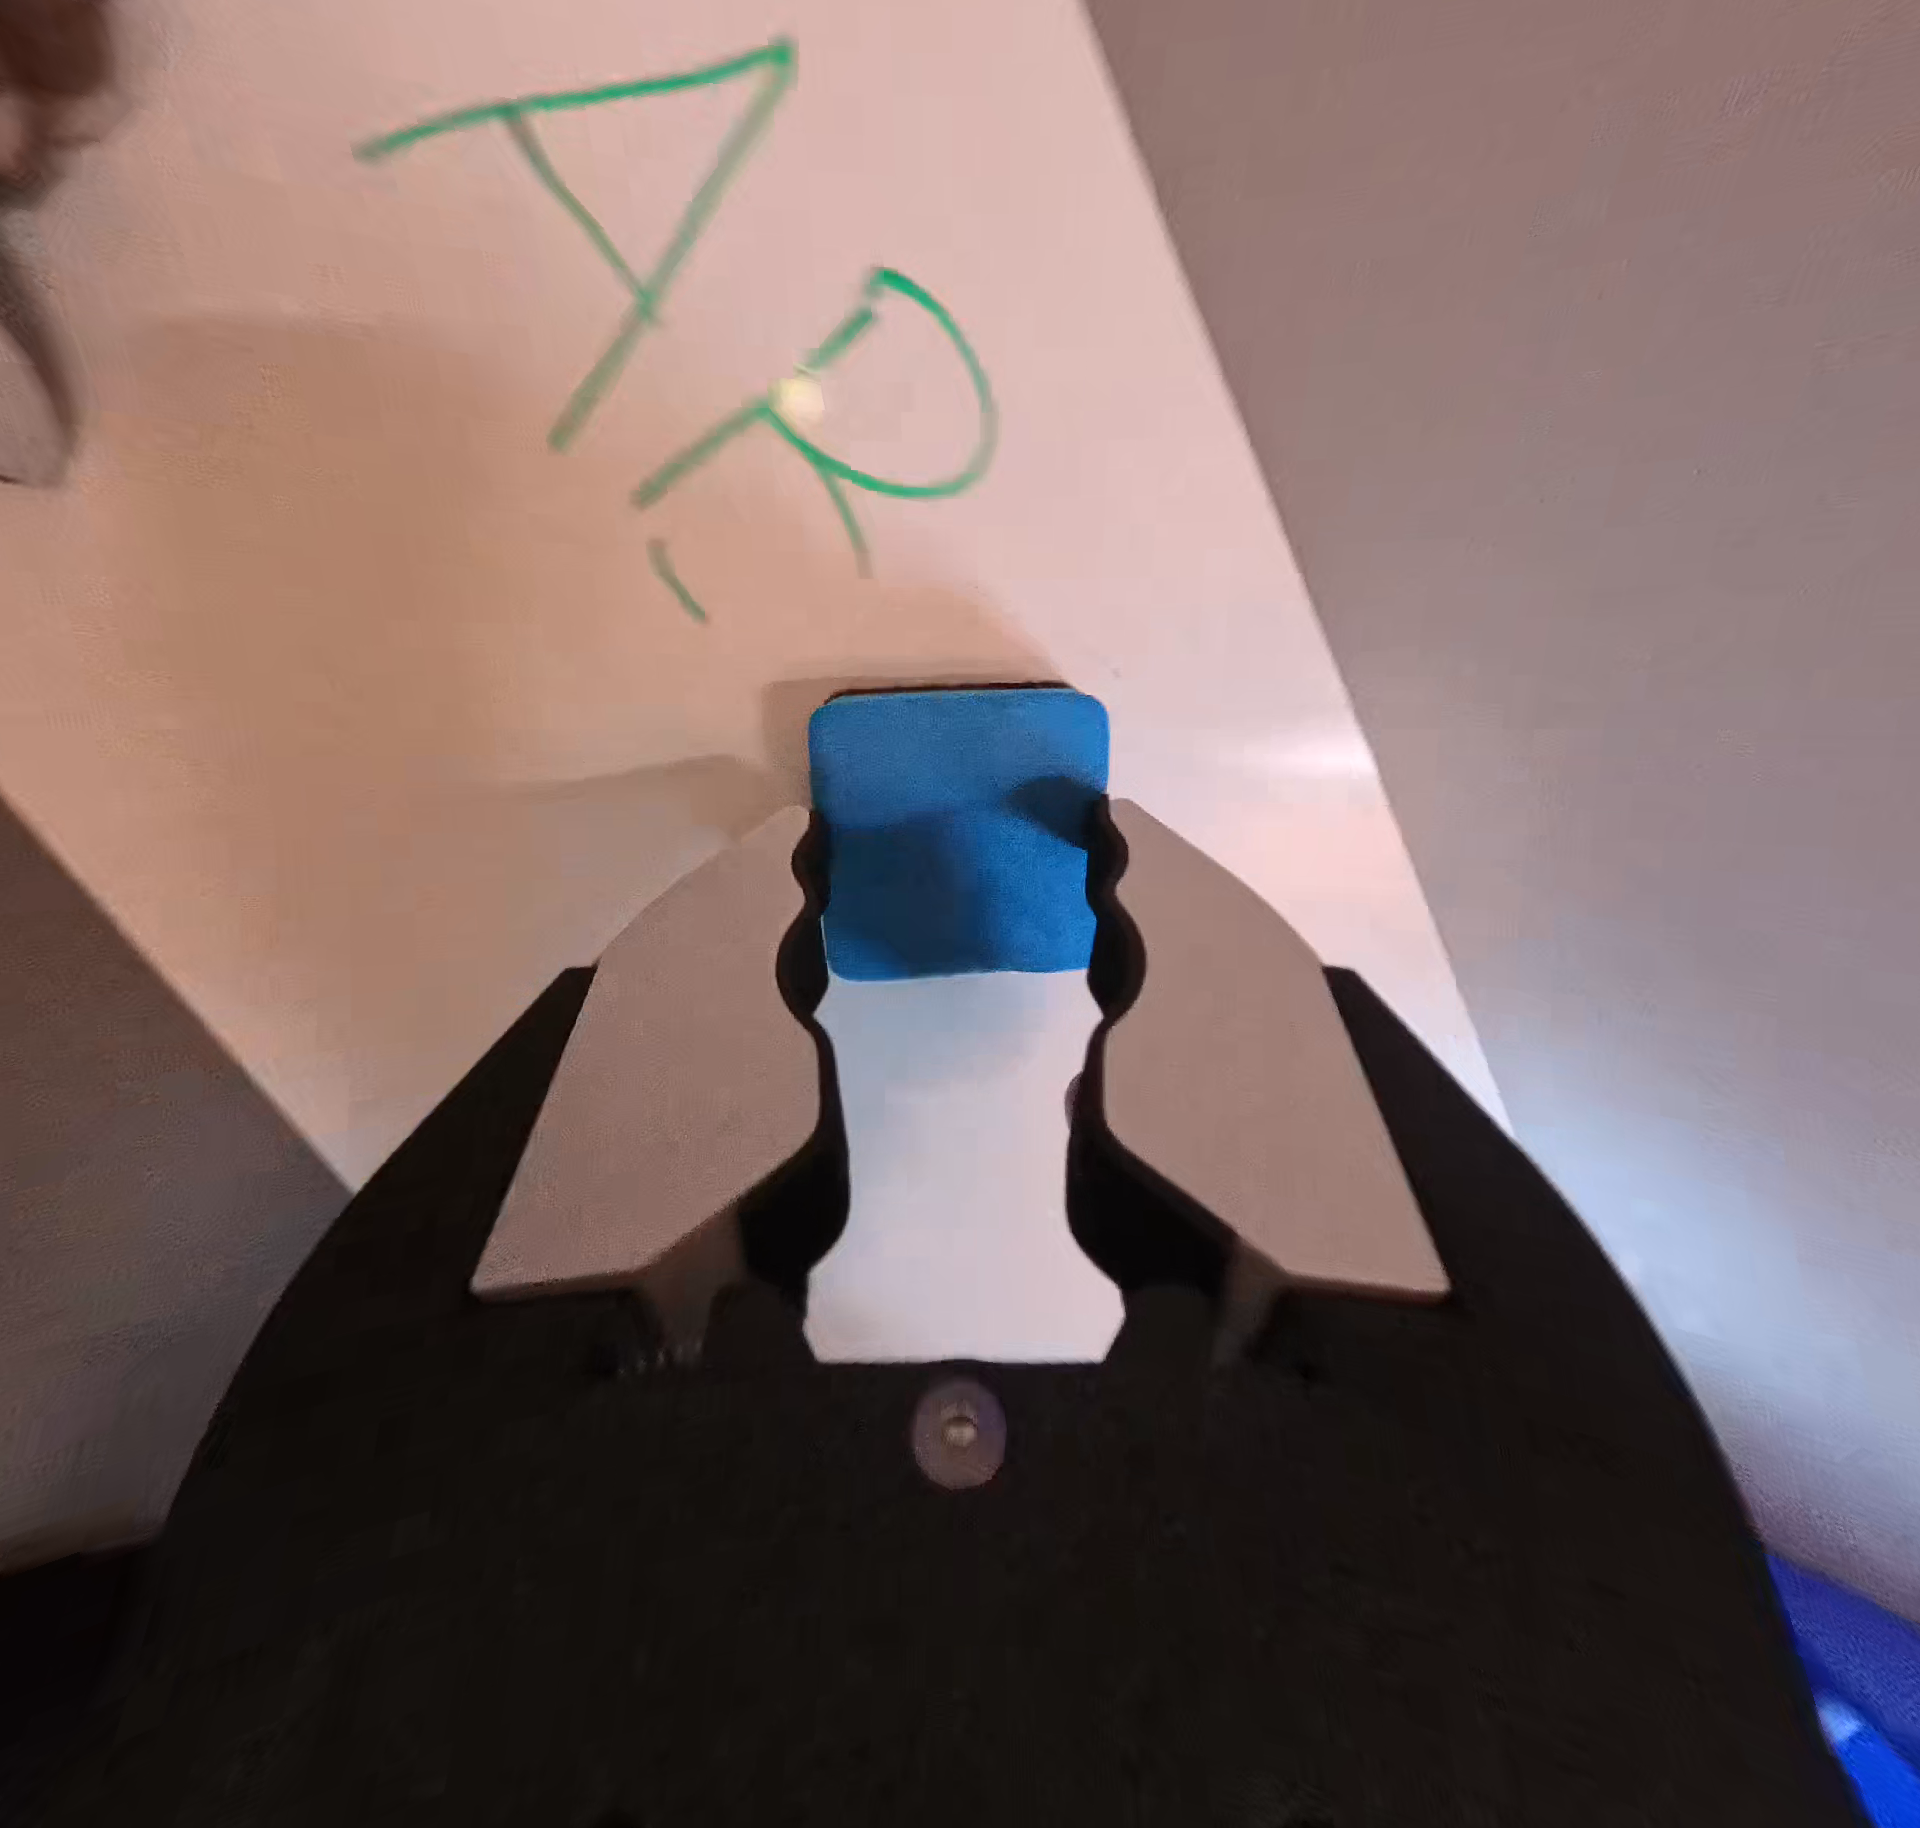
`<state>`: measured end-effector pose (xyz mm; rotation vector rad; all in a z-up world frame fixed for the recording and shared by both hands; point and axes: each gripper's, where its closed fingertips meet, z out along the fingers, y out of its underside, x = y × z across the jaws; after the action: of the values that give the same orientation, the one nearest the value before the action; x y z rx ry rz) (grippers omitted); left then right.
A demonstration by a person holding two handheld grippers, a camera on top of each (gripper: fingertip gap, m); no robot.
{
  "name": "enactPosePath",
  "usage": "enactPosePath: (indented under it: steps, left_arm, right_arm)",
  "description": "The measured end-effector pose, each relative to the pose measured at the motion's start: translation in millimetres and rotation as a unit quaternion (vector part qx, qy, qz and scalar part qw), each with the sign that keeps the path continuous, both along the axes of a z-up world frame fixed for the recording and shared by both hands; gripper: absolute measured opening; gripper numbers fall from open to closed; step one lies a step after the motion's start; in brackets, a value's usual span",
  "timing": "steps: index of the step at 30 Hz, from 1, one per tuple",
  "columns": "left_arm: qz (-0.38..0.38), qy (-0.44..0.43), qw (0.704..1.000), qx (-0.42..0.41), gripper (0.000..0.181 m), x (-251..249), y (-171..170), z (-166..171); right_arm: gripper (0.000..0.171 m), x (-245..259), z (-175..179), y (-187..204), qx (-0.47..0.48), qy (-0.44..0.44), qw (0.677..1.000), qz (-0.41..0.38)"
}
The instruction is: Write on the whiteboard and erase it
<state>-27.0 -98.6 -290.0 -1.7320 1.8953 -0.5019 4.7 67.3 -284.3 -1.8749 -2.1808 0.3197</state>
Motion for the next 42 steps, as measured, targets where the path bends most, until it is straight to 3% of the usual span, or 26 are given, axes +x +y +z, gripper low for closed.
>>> enactPosePath:
  steps: [3,5,7,8,10,13,14,18,20,23,24,26,28,29,33,35,38,40,42]
  left_arm:
    - [-0.006,0.0,1.0,-0.004,0.0,3,-1,0]
    - [-0.004,-0.002,1.0,-0.006,0.0,3,0,0]
    - [0.0,-0.003,1.0,-0.002,0.0,3,1,0]
    - [0.002,-0.002,1.0,0.002,0.0,3,1,0]
    - [0.001,-0.002,1.0,0.006,0.0,3,2,0]
    - [-0.002,-0.003,1.0,-0.003,0.0,4,2,0]
    - [-0.002,-0.004,1.0,-0.006,0.0,5,3,0]
    - [0.006,-0.003,1.0,0.002,0.0,5,4,0]
    - [0.007,-0.002,1.0,0.009,0.0,5,5,0]
    - [0.002,-0.001,1.0,0.001,0.0,5,5,0]
    - [0.001,0.0,1.0,-0.002,0.0,5,5,0]
    - [0.001,0.004,1.0,0.002,0.0,5,5,0]
    - [0.005,0.004,1.0,0.008,0.0,5,6,0]
    - [0.006,0.004,1.0,0.009,0.0,5,5,-1]
    - [0.003,0.008,1.0,0.013,0.0,3,5,-1]
    - [0.001,0.012,1.0,0.007,0.0,3,3,-1]
    - [0.002,0.016,1.0,0.017,0.0,4,3,-1]
    - [0.004,0.014,1.0,0.02,0.0,3,3,-1]
    - [0.002,0.017,1.0,0.021,0.0,1,2,-1]
  right_arm:
    - [0.049,-33,0,-38,0.008,0.009,0.997,0.071]
    - [0.049,-48,0,-7,0.004,0.045,0.999,0.018]
    - [0.048,-33,0,35,0.011,0.048,0.998,-0.047]
    - [0.048,-20,0,38,0.012,0.036,0.998,-0.053]
    - [0.048,-10,0,-1,-0.003,0.017,1.0,-0.004]
    - [0.049,-35,0,-70,-0.001,0.018,0.995,0.101]
    - [0.049,-46,0,-67,-0.003,0.029,0.994,0.101]
    - [0.048,-37,1,27,0.007,0.051,0.998,-0.028]
    - [0.048,-24,1,-2,-0.002,0.031,0.999,0.013]
    - [0.049,-46,2,-69,0.0,0.031,0.994,0.109]
    - [0.049,-61,2,-67,-0.008,0.048,0.994,0.101]
    - [0.049,-80,2,-25,-0.011,0.079,0.996,0.038]
    - [0.048,-66,2,16,0.011,0.062,0.998,-0.006]
    - [0.048,-57,2,15,0.006,0.056,0.998,-0.007]
    - [0.048,-70,1,-74,-0.015,0.053,0.993,0.109]
    - [0.049,-96,-1,-71,-0.02,0.078,0.992,0.099]
    - [0.048,-94,-1,-13,-0.004,0.08,0.996,0.036]
    - [0.048,-73,-1,-32,-0.016,0.06,0.996,0.063]
    - [0.048,-76,-1,-82,-0.026,0.061,0.99,0.126]
